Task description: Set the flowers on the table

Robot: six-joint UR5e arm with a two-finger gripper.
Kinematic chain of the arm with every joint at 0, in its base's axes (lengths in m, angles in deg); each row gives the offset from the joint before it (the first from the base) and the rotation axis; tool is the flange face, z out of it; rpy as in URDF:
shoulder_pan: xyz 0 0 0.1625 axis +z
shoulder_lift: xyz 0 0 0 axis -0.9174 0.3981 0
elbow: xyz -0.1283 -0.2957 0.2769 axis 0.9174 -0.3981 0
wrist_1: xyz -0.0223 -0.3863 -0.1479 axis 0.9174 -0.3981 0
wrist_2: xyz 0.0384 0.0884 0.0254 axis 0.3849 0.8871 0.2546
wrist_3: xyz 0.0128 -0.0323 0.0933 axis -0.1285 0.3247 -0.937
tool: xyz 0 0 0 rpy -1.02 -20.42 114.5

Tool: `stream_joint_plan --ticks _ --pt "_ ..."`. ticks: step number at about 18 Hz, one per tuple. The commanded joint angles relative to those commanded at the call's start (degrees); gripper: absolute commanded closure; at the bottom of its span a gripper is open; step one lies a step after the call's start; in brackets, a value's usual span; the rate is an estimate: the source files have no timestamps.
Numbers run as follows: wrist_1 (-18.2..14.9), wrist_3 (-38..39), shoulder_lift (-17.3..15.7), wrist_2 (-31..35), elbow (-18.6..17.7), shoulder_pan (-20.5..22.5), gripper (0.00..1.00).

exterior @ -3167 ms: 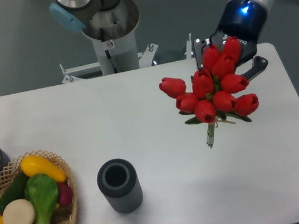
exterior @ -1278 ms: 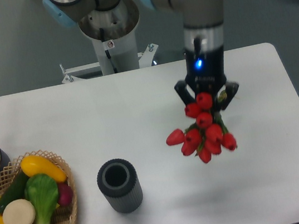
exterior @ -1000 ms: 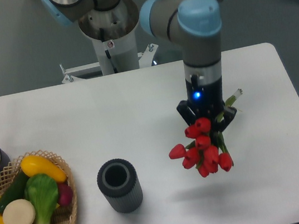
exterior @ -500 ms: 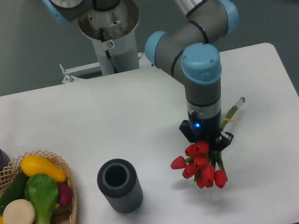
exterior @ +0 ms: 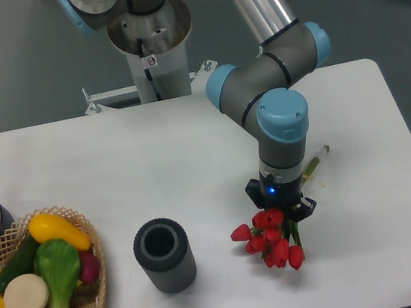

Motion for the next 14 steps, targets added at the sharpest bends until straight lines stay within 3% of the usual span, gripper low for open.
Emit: stream_joint_plan --ticks 5,9,11,13,14 --pt "0.1 0.4 0.4 -1.1 0.1 -0.2 0.69" --pt "0.1 0.4 0.7 -1.1 0.6 -0.1 0.58" --pt "0.1 0.2 0.9 -1.1 1.4 0.0 0.41" --pt "0.1 -0.1 1.6 -1.1 2.6 0.3 0.13" --pt "0.1 0.2 1.8 -1.0 3.2 0.4 0.07"
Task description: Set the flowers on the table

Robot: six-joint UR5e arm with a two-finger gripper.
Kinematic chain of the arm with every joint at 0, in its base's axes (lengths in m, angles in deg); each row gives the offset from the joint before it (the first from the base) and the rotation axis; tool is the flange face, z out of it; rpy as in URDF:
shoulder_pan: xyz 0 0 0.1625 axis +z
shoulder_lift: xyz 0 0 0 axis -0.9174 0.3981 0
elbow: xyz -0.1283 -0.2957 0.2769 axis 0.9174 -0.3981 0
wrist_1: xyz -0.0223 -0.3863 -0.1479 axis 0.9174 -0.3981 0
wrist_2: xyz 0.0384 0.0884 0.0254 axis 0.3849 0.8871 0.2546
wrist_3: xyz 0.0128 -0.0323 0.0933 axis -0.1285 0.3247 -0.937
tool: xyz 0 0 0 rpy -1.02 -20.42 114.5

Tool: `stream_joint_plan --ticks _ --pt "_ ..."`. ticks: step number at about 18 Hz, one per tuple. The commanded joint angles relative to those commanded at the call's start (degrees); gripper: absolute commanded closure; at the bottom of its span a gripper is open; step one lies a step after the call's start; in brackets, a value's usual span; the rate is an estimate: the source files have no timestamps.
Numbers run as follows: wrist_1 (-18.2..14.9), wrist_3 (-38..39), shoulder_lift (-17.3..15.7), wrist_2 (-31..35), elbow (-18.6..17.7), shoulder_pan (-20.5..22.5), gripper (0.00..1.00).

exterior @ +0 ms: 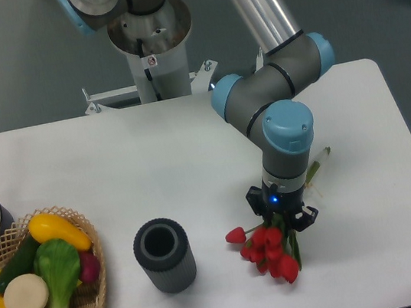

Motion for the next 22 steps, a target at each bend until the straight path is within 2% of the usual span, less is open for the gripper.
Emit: stream_joint_plan --ticks 2,9,12,14,22 --pt "0.0 0.1 0.1 0.0 0.3 0.4 0.01" --pt "0.3 1.4 -1.0 -0.1 0.8 3.0 0.0" --pt "0.2 5.2 -2.5 0.0 1.8 4.6 0.0" --pt "-0.1 4.9 -3.2 0.1 3.2 5.1 0.0" --pt "-0.2 1.8 -3.3 0.7 3.4 5.2 0.0"
